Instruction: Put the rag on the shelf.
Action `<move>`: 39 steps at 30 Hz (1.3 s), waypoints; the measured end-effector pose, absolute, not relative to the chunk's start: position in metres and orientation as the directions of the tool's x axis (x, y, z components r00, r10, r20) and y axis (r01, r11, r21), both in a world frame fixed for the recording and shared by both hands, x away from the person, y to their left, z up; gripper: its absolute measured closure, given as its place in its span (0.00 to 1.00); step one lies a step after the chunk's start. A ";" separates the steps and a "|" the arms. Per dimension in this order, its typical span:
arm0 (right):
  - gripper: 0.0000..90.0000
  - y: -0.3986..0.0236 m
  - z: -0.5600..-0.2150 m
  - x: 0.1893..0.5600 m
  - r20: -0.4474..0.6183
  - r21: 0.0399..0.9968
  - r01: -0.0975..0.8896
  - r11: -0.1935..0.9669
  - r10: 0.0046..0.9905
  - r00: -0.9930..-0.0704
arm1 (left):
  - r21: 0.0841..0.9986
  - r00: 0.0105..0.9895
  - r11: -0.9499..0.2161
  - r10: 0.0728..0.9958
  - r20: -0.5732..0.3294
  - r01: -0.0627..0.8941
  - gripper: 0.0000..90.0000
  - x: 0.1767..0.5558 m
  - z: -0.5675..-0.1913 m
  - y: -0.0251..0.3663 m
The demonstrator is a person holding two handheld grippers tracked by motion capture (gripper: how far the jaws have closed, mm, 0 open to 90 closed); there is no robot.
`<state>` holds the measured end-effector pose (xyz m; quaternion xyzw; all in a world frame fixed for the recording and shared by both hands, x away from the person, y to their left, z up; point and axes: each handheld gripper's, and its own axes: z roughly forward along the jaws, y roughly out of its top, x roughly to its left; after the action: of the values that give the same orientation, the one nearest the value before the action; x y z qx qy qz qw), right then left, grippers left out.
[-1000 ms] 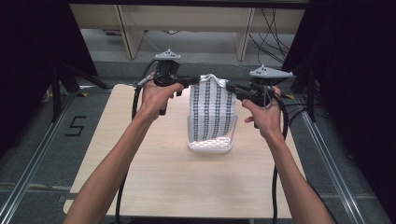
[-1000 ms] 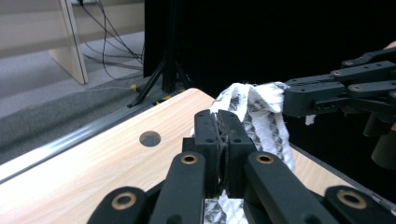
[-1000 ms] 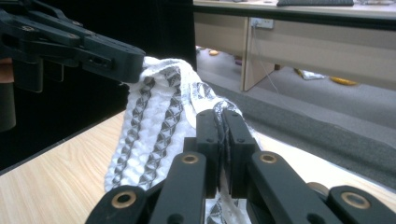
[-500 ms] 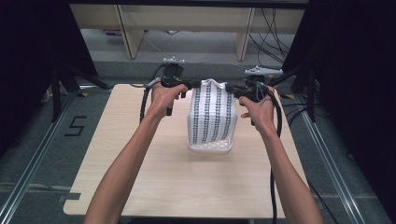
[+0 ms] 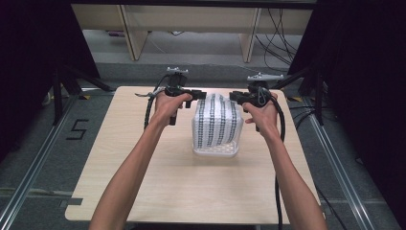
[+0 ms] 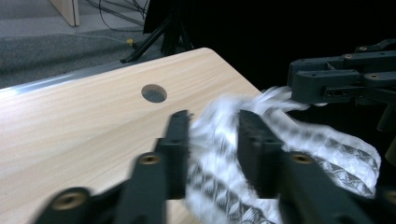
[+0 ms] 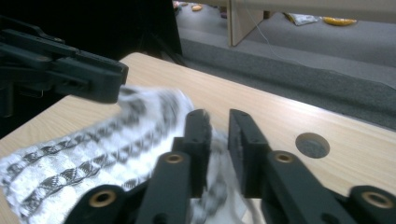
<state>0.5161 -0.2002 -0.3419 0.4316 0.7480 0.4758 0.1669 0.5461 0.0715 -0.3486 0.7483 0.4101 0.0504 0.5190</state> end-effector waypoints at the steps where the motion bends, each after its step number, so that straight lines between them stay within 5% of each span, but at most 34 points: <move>1: 0.80 -0.199 -0.342 0.515 0.172 0.851 0.501 0.161 0.815 -0.553 | 0.819 0.649 -0.119 0.678 -0.346 0.561 0.59 0.546 -0.348 0.072; 4: 0.75 -0.201 -0.342 0.516 0.157 0.854 0.492 0.170 0.817 -0.555 | 0.811 0.645 -0.129 0.682 -0.345 0.571 0.50 0.543 -0.345 0.073; 23: 0.66 -0.208 -0.327 0.498 0.138 0.873 0.451 0.184 0.794 -0.592 | 0.801 0.675 -0.172 0.654 -0.342 0.573 0.35 0.519 -0.337 0.094; 39: 0.59 -0.194 -0.317 0.476 0.101 0.882 0.407 0.236 0.750 -0.654 | 0.813 0.698 -0.183 0.634 -0.331 0.552 0.29 0.488 -0.329 0.115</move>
<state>0.4763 -0.1937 -0.3170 0.3775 0.7663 0.4895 0.1752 0.4875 0.1151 -0.3290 0.7682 0.3862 0.0403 0.5090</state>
